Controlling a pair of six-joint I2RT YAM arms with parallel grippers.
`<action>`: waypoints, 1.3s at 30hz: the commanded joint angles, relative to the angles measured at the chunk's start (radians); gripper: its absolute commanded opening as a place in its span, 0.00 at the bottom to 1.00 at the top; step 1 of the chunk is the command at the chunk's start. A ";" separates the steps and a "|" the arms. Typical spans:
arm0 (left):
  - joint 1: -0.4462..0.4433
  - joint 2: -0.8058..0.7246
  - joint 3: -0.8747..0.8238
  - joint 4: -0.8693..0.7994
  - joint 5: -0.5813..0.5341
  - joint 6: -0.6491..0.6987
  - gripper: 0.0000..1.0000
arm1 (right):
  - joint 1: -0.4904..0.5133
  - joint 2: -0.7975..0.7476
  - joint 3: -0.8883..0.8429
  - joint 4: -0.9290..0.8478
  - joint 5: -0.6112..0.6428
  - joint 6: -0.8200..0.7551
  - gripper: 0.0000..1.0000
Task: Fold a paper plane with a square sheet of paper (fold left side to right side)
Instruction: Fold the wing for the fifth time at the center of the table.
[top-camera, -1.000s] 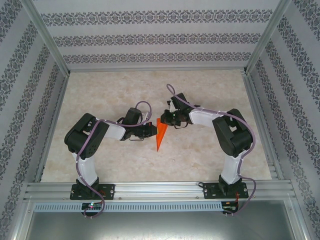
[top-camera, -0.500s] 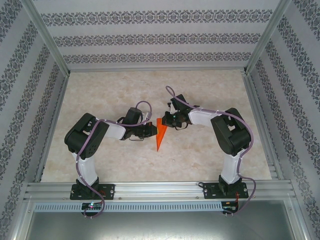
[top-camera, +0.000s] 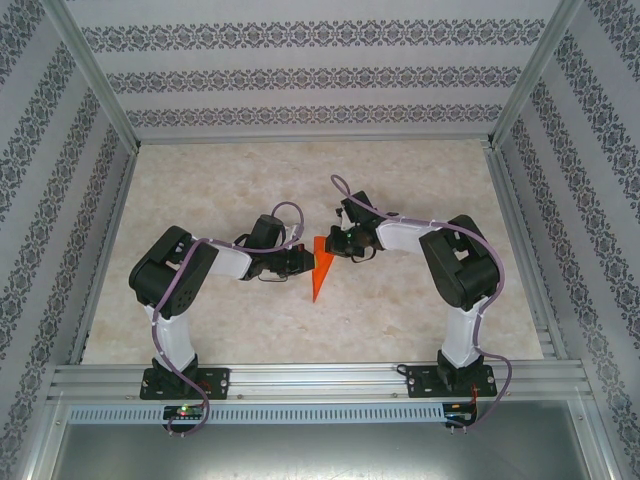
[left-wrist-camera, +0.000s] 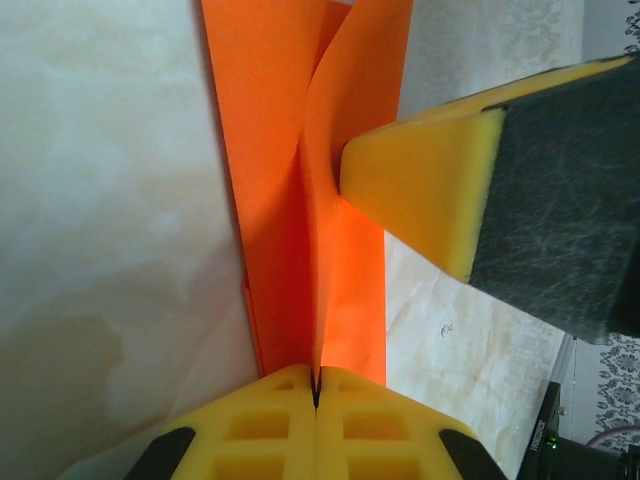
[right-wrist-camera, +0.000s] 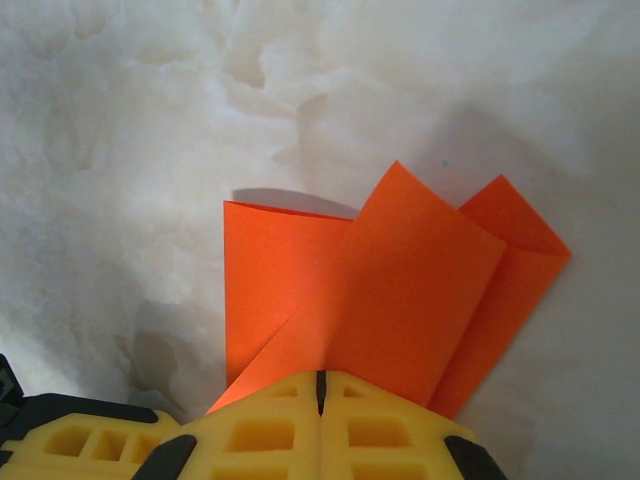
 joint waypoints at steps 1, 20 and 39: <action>0.009 0.043 0.017 -0.045 -0.034 0.031 0.00 | -0.012 0.014 -0.039 -0.016 0.027 -0.011 0.02; 0.008 -0.202 0.022 -0.207 -0.076 0.074 0.32 | -0.018 0.026 -0.124 0.019 0.044 -0.007 0.00; -0.138 -0.159 0.027 -0.152 0.053 -0.023 0.22 | -0.014 0.023 -0.119 0.013 0.040 -0.014 0.00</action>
